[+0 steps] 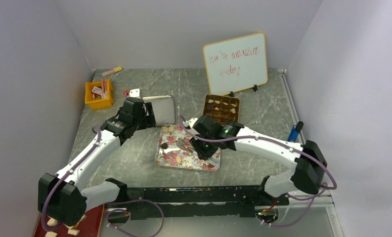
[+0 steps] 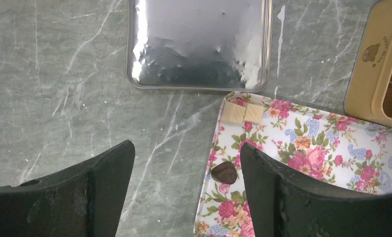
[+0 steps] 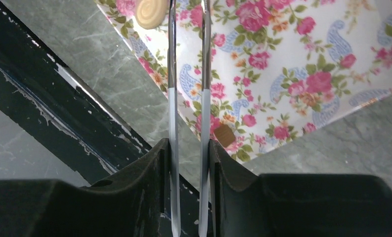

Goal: Pack the chocolate
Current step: Pick up the fake chocolate from the plate.

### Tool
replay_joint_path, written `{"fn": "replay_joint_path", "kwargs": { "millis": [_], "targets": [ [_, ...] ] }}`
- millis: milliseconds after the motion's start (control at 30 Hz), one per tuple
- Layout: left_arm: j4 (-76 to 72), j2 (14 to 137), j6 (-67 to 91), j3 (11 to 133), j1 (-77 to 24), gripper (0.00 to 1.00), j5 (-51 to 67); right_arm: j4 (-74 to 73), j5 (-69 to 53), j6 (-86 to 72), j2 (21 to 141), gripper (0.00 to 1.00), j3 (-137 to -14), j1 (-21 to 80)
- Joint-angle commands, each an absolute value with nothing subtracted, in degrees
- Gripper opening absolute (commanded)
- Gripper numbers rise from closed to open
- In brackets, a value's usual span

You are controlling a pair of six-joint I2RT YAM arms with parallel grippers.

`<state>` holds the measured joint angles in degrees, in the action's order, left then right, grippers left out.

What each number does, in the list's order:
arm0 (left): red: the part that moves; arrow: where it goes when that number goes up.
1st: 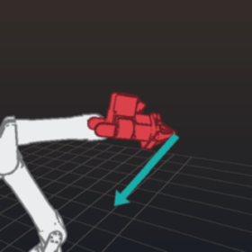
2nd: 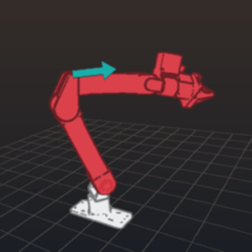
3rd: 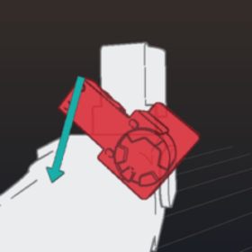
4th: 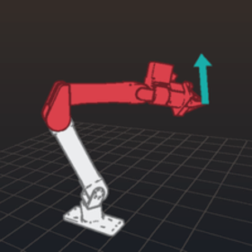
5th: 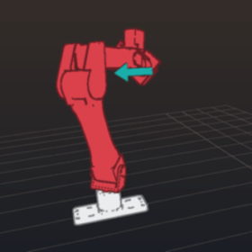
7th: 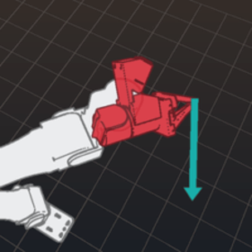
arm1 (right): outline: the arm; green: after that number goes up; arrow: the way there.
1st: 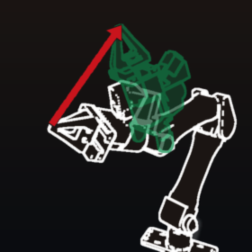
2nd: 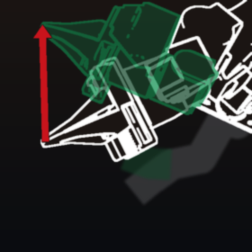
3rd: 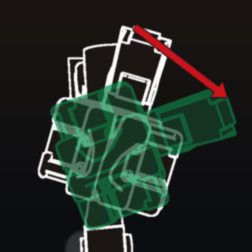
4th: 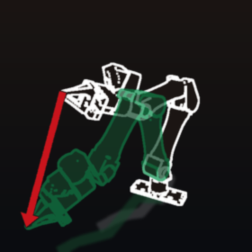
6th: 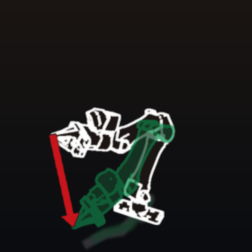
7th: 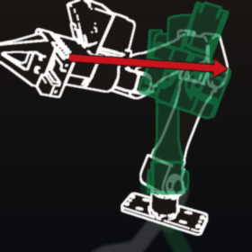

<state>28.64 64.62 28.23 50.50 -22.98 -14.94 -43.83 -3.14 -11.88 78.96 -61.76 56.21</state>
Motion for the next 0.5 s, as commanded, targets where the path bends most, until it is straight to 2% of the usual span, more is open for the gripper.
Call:
{"fn": "replay_joint_path", "kwargs": {
  "millis": [0,467],
  "targets": [
    [29.6,62.6,29.0,51.9,-22.6,0.83,-16.1,-38.2,-3.9,-10.4,82.2,0.34,-65.8,57.5],
    [29.8,62.0,28.7,51.6,-22.3,0.84,-16.4,-35.0,-6.3,-9.0,91.8,0.41,-68.2,59.5]
  ]
}}
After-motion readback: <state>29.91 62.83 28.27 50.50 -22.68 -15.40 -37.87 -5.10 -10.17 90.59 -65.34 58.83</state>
